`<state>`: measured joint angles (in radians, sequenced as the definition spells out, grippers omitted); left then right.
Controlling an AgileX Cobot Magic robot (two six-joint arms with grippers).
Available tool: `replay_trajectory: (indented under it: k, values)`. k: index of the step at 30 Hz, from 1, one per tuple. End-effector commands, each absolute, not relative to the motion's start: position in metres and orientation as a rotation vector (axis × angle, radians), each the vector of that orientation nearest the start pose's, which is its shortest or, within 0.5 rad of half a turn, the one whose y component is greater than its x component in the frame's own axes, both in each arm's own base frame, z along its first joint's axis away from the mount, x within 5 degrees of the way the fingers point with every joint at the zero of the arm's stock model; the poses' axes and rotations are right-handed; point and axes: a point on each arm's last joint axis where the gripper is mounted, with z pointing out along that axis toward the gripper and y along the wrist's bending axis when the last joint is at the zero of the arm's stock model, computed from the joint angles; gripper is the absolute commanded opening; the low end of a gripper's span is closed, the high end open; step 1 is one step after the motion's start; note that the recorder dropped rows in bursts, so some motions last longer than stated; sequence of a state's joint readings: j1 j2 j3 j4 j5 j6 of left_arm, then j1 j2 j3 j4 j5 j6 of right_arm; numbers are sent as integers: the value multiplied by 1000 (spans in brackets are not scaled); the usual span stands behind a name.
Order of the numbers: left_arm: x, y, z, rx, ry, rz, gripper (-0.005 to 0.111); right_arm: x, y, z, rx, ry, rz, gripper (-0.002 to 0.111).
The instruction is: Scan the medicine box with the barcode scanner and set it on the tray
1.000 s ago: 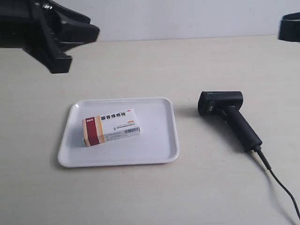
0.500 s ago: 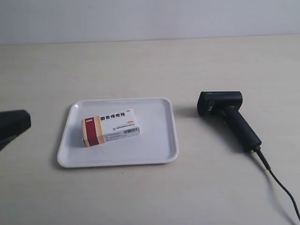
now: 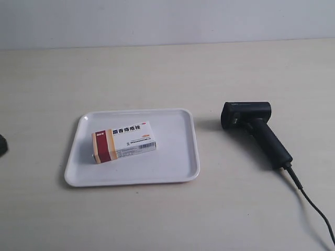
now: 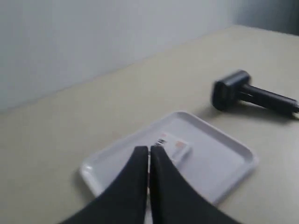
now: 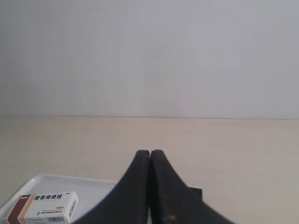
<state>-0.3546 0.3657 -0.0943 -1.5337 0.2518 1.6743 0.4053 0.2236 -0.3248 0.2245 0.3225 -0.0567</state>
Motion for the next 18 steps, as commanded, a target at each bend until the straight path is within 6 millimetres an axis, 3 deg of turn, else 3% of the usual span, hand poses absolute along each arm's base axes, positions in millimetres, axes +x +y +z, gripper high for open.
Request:
replay_trajectory:
  k: [1, 7, 10, 15, 18]
  values:
    - [67, -26, 221, 327, 1577, -187, 4, 57, 32, 280, -263, 1695, 489, 0]
    - [59, -12, 225, 173, 1483, -44, 4, 57, 32, 280, -263, 1695, 489, 0]
    - [58, -12, 216, 217, 1499, 10, 4, 57, 32, 280, -263, 1695, 489, 0]
    - [56, -8, 204, 163, 1579, 13, 4, 57, 32, 280, -263, 1695, 489, 0]
    - [56, -3, 200, 24, 1626, -42, 4, 57, 32, 280, -263, 1695, 489, 0]
